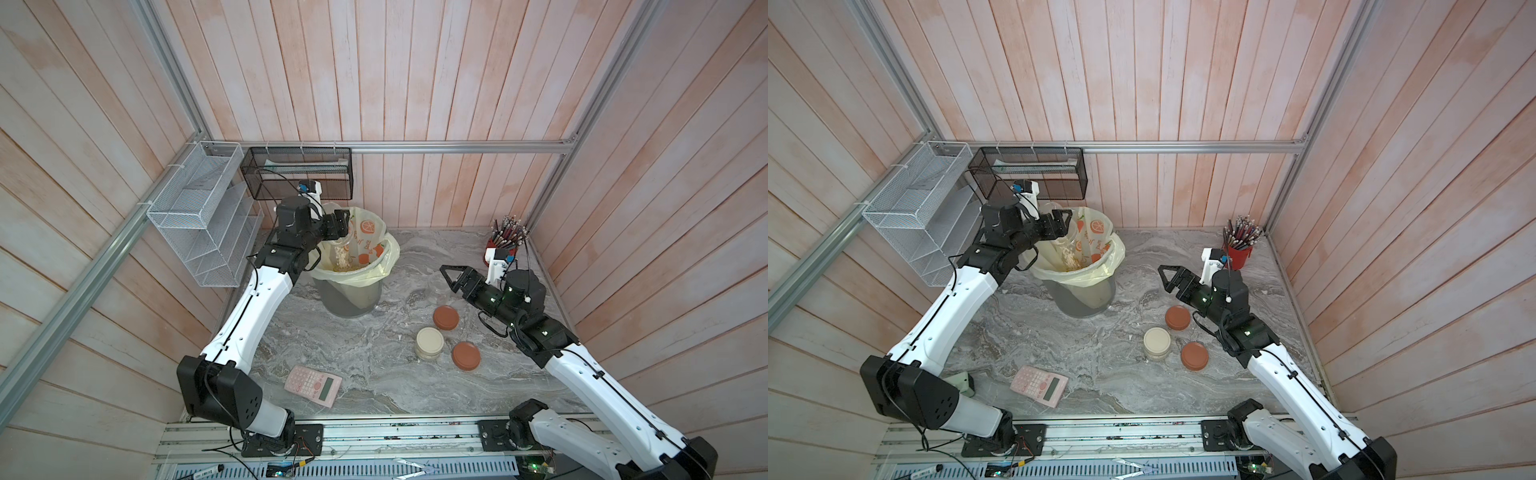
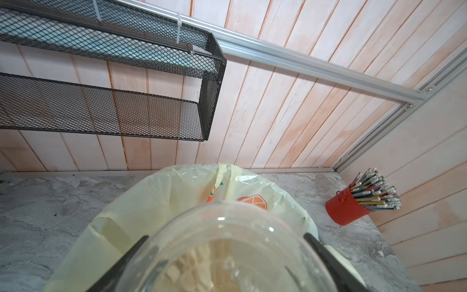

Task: Empty expired oatmeal from jars
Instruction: Pour the expired oatmeal into the trash bin.

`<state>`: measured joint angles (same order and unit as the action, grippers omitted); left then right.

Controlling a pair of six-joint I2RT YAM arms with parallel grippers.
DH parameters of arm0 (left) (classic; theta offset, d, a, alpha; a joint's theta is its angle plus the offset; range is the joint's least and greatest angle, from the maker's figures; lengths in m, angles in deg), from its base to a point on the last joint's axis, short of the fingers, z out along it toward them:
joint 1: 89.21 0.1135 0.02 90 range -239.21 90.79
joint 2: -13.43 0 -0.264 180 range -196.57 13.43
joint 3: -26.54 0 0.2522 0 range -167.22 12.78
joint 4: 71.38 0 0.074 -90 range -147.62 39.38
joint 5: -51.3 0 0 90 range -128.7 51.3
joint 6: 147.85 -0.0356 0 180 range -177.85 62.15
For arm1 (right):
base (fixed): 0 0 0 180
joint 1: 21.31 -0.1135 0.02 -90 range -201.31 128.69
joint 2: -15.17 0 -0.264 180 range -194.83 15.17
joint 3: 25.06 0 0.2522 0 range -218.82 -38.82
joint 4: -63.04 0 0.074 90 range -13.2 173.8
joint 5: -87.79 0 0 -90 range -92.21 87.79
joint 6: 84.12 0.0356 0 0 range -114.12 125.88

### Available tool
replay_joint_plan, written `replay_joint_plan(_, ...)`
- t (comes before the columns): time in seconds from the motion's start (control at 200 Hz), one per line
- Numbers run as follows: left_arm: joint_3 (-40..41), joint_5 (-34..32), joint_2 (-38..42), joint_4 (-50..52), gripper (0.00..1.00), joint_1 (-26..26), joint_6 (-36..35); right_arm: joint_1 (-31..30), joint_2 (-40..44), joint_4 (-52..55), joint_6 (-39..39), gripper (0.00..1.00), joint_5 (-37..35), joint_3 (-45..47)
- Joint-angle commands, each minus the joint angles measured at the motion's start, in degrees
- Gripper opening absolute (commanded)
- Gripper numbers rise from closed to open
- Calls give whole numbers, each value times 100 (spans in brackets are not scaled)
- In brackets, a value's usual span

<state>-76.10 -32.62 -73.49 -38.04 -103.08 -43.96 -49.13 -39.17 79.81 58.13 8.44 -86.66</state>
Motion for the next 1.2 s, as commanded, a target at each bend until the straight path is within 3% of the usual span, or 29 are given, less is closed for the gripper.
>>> replay_joint_plan(0.0,-467,167,-120,90,17,27,-450,30,-43,-193,-144,98,234,-191)
replay_joint_plan(0.16,-527,130,-135,396,15,-5,-754,23,-93,-314,-181,98,343,-191)
replay_joint_plan(0.26,-442,-149,-66,83,16,-11,-750,29,-116,-396,-175,98,345,-193)
replay_joint_plan(0.4,-816,328,-396,370,12,-25,-565,22,-373,-499,-181,98,514,-316)
replay_joint_plan(0.51,-220,-381,-91,-18,16,-19,-652,-20,-399,-610,-241,97,567,-329)
replay_joint_plan(0.57,-814,29,-538,185,11,-174,-583,-14,-426,-758,-221,96,451,-245)
replay_joint_plan(0.655,-1641,-310,-953,1143,9,-552,-892,-5,-617,-725,-272,95,570,-365)
replay_joint_plan(0.775,-641,-796,-344,481,16,-473,-1177,-82,-655,-677,-399,95,669,-481)
replay_joint_plan(0.815,-838,-526,-466,512,14,-397,-1068,-93,-626,-756,-311,95,558,-408)
replay_joint_plan(0.87,-1382,-251,-723,1288,8,-409,-985,-72,-653,-827,-265,95,560,-391)
replay_joint_plan(0.915,-1271,-348,-590,1608,7,-447,-1032,-74,-710,-773,-313,94,645,-474)
replay_joint_plan(0.975,-415,-789,-60,804,15,-429,-1169,-98,-761,-694,-426,94,741,-562)
replay_joint_plan(1.01,-268,-618,11,339,19,-330,-1085,-129,-762,-706,-428,94,672,-558)
replay_joint_plan(1.07,-1189,-108,-518,795,11,-249,-985,-135,-773,-813,-348,94,618,-510)
replay_joint_plan(1.13,-1967,-276,-882,2010,5,-370,-1035,-139,-829,-807,-359,93,707,-548)
replay_joint_plan(1.195,-962,-789,-338,1532,9,-408,-1305,-189,-793,-683,-432,93,773,-600)
